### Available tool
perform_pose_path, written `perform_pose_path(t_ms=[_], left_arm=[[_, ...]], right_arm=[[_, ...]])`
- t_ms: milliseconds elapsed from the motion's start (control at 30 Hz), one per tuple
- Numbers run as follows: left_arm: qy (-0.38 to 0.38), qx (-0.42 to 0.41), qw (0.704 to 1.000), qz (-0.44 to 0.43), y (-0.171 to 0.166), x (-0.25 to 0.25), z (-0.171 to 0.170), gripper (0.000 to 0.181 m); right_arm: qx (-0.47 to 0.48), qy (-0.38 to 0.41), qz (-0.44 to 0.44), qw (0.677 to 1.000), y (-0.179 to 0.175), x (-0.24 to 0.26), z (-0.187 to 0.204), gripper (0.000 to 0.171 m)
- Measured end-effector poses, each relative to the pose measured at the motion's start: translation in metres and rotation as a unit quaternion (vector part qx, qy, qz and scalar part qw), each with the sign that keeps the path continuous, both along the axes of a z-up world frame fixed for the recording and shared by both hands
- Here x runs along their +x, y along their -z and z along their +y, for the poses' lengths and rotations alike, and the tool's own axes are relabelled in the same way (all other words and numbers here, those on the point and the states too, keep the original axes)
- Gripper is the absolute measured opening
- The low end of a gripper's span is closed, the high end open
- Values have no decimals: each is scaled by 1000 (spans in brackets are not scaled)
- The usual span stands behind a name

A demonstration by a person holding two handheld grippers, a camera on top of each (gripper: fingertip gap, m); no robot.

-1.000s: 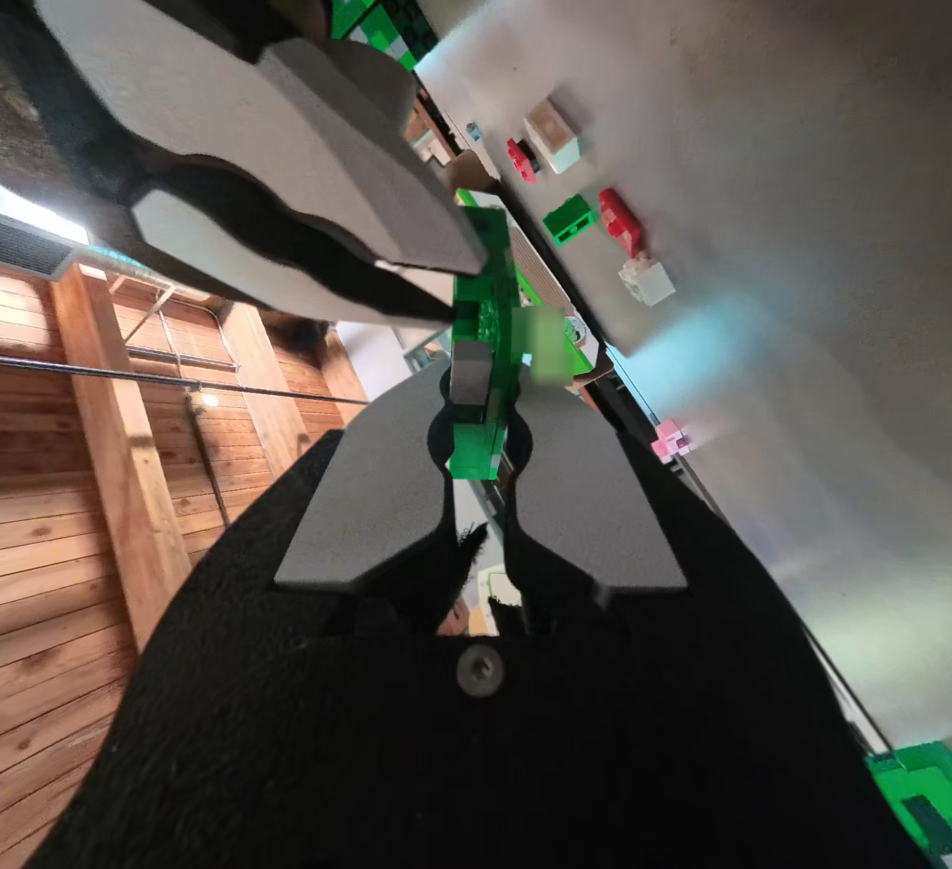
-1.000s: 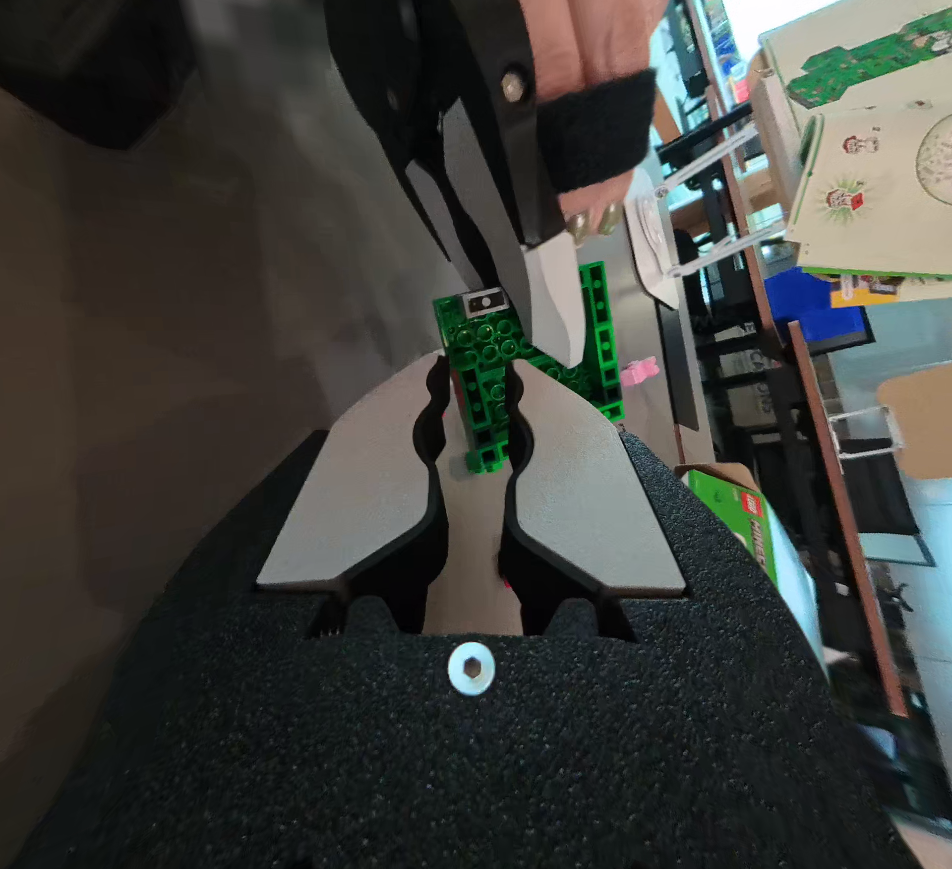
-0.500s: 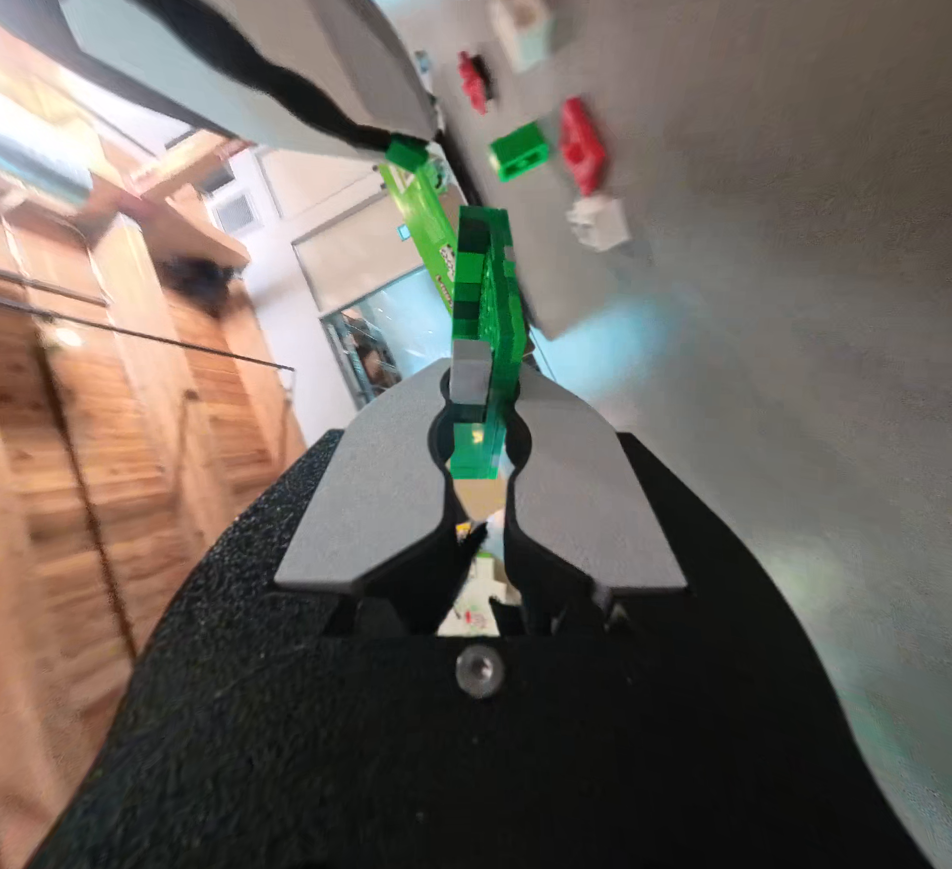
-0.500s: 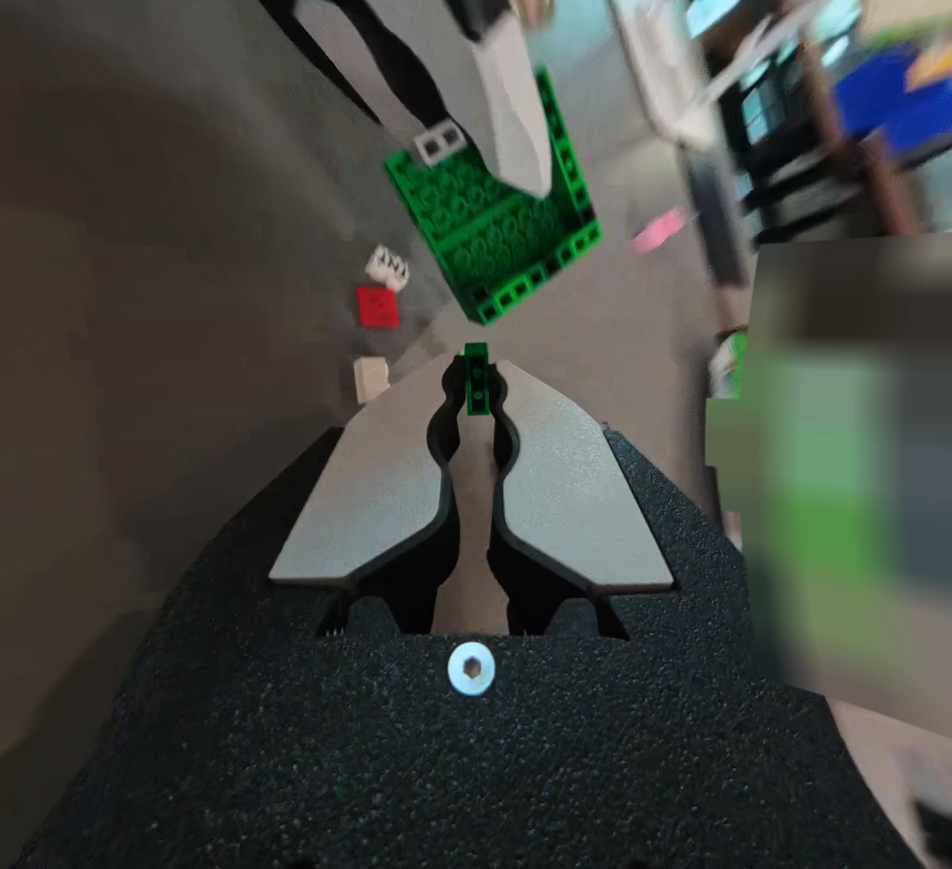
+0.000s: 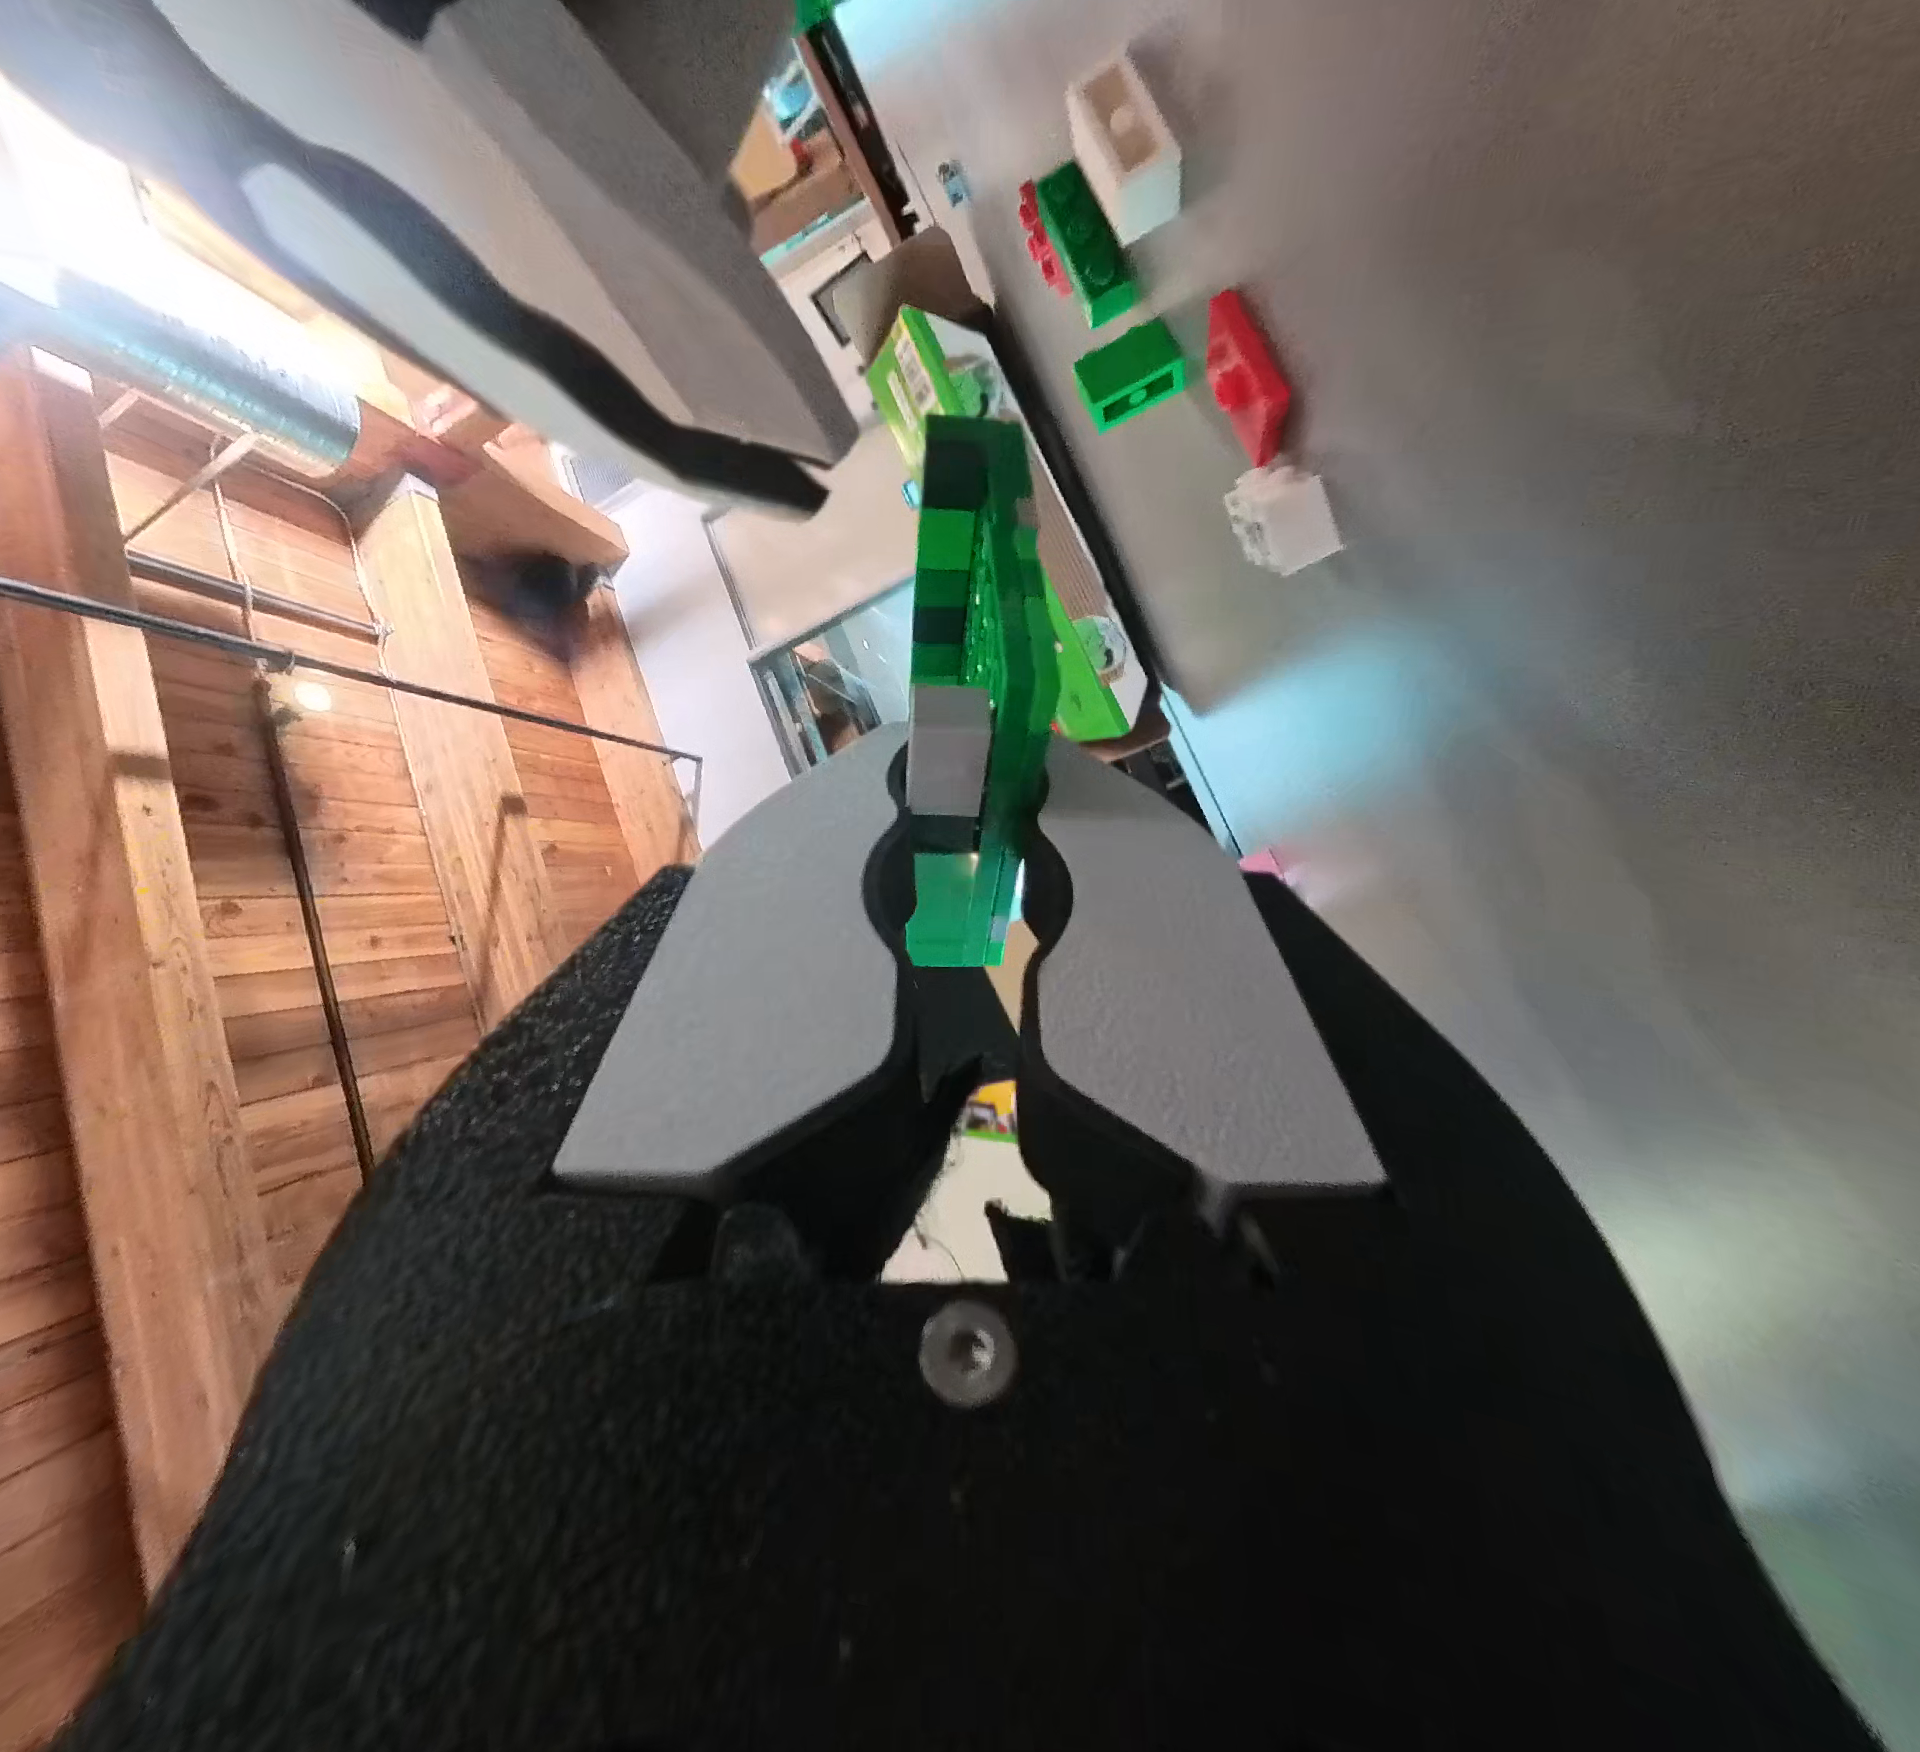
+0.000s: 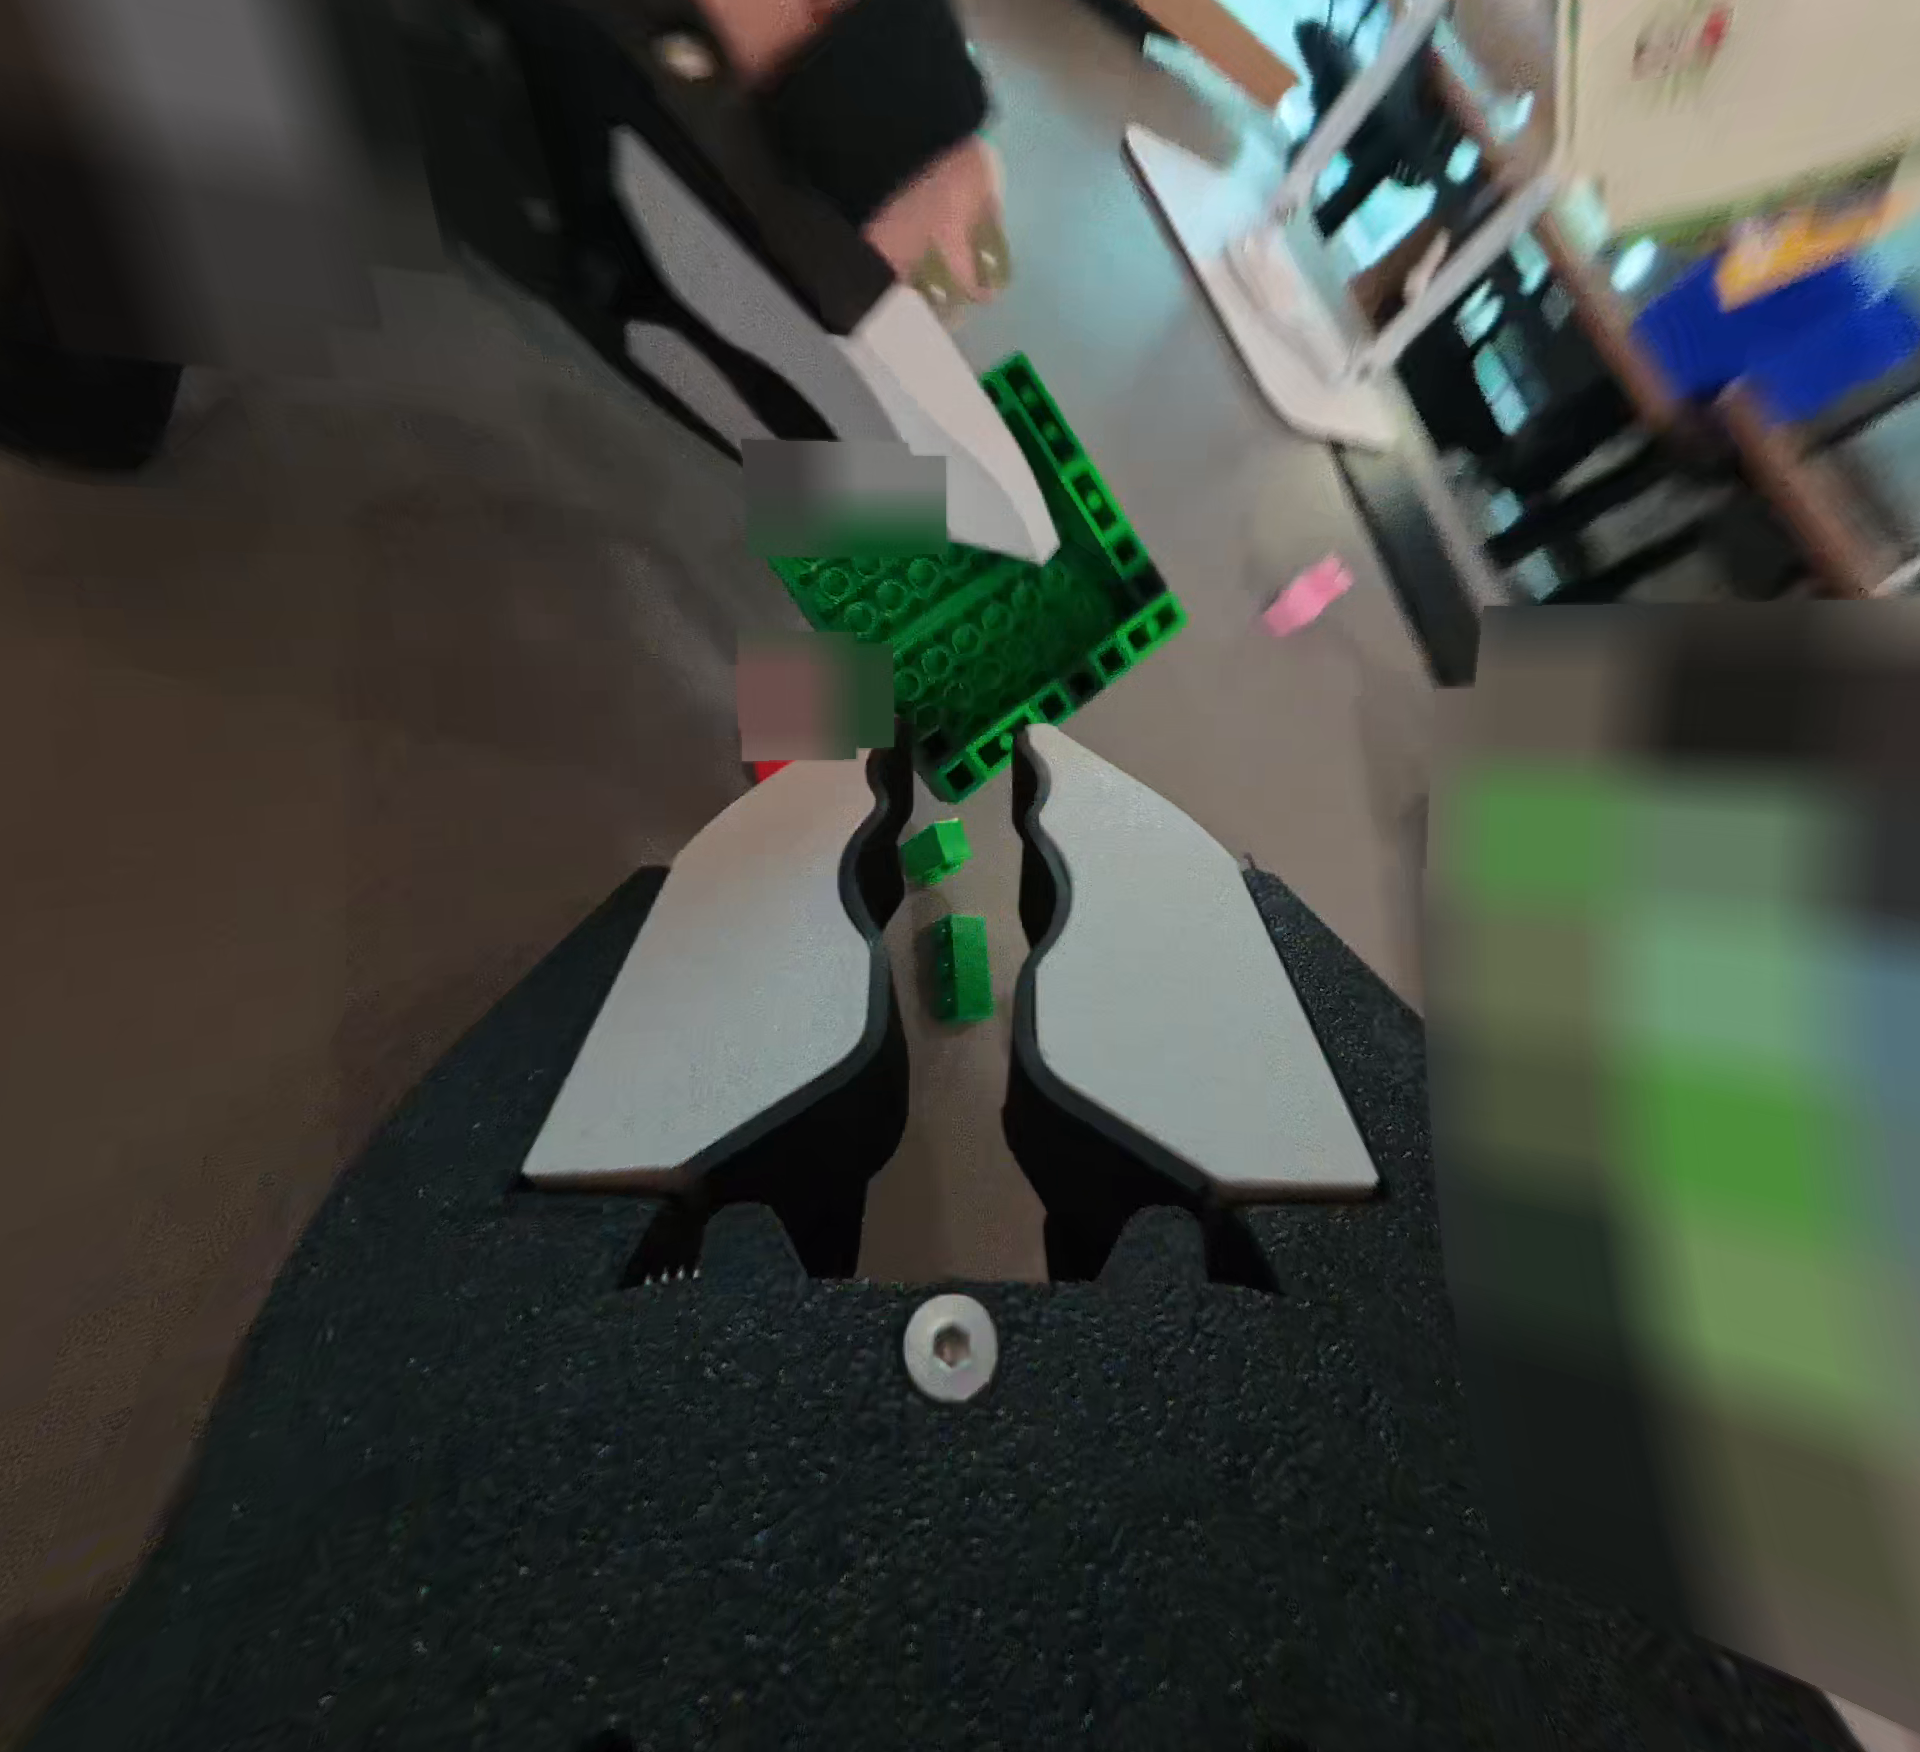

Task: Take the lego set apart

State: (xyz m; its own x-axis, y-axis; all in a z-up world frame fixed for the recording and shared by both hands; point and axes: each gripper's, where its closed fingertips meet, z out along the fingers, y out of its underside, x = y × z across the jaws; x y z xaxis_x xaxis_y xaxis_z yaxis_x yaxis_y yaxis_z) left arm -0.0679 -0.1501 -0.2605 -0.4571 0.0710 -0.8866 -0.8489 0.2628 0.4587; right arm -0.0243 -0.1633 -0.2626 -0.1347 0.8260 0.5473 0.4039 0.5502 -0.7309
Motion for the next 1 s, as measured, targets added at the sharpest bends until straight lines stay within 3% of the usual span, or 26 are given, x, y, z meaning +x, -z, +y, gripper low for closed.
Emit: perform_pose_path(t_ms=[133, 367, 600, 800, 1000], left_arm=[[28, -15, 999, 16, 5, 7, -7, 14], [47, -5, 997, 60, 5, 17, -13, 14], [-14, -99, 988, -121, 5, 7, 0, 15], [-12, -54, 998, -30, 10, 1, 2, 14], [21, -13, 999, 47, 7, 11, -6, 14]], right_arm=[[100, -67, -42, 992, 16, 0, -20, 16], [192, -69, -79, 976, 26, 1, -17, 6], [267, 4, -41, 963, 4, -1, 0, 0], [189, -13, -42, 981, 11, 2, -1, 0], [139, -71, -64, 986, 23, 4, -19, 17]])
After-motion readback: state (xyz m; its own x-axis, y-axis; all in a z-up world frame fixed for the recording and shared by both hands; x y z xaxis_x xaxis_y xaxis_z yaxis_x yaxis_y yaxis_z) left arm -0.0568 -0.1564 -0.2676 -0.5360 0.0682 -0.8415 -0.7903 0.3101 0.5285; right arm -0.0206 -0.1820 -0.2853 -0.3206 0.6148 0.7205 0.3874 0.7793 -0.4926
